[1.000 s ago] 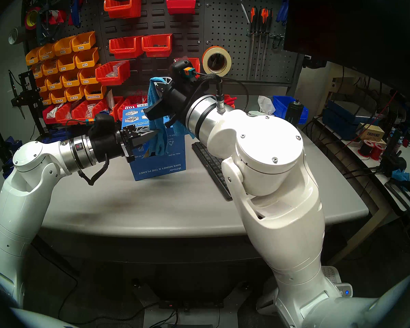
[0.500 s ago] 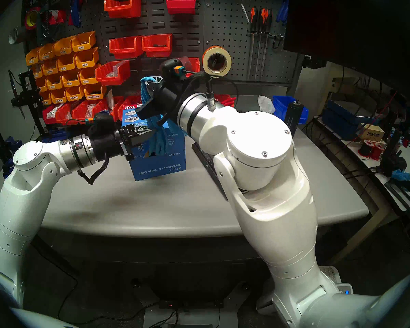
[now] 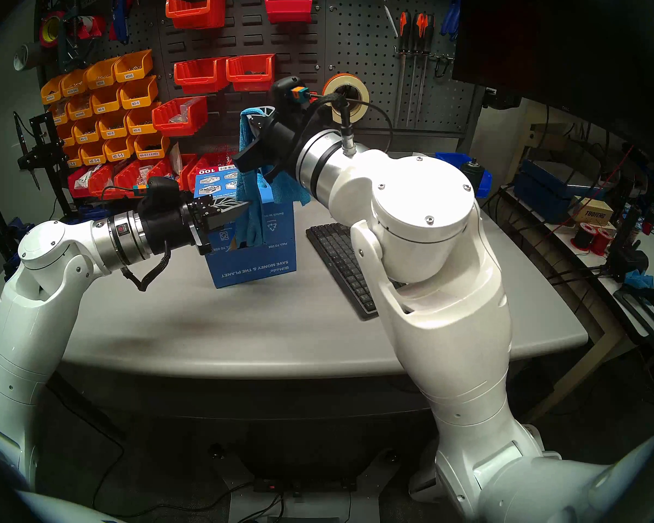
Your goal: Take out a shop towel
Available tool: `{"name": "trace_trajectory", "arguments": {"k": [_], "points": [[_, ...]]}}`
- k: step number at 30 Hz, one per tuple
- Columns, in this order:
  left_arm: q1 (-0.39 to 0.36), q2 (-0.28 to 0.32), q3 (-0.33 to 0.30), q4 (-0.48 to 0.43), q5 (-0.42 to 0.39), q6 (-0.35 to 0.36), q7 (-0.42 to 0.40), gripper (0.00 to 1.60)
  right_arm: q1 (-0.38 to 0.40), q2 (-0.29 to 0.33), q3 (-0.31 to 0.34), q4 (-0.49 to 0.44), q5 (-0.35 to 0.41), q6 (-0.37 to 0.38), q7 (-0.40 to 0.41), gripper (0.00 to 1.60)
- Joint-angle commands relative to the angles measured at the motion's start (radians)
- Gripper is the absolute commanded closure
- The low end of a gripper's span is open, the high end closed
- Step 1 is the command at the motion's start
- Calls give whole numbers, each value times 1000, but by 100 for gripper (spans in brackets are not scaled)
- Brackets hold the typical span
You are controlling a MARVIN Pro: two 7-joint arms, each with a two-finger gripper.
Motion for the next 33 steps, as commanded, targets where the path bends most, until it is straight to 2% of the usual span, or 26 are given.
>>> {"name": "trace_trajectory", "arguments": {"k": [1, 7, 8, 22, 30, 33], "points": [[-6, 3, -6, -13, -6, 3, -3, 160, 107, -59, -7, 6, -17, -42, 15, 160], [0, 6, -5, -14, -7, 1, -6, 160, 160, -73, -3, 19, -37, -36, 27, 160], [0, 6, -5, -14, -8, 0, -6, 160, 141, -84, 7, 7, -48, -41, 30, 160], [-3, 12, -7, -10, -22, -4, -6, 160, 199, -73, 73, -11, -88, -14, 65, 160], [-12, 15, -2, -3, -25, 5, -4, 160, 250, -69, 50, 44, -83, -6, 96, 160], [-14, 15, 0, -1, -26, 6, -5, 160, 265, -74, 61, 55, -96, -15, 100, 160]]}}
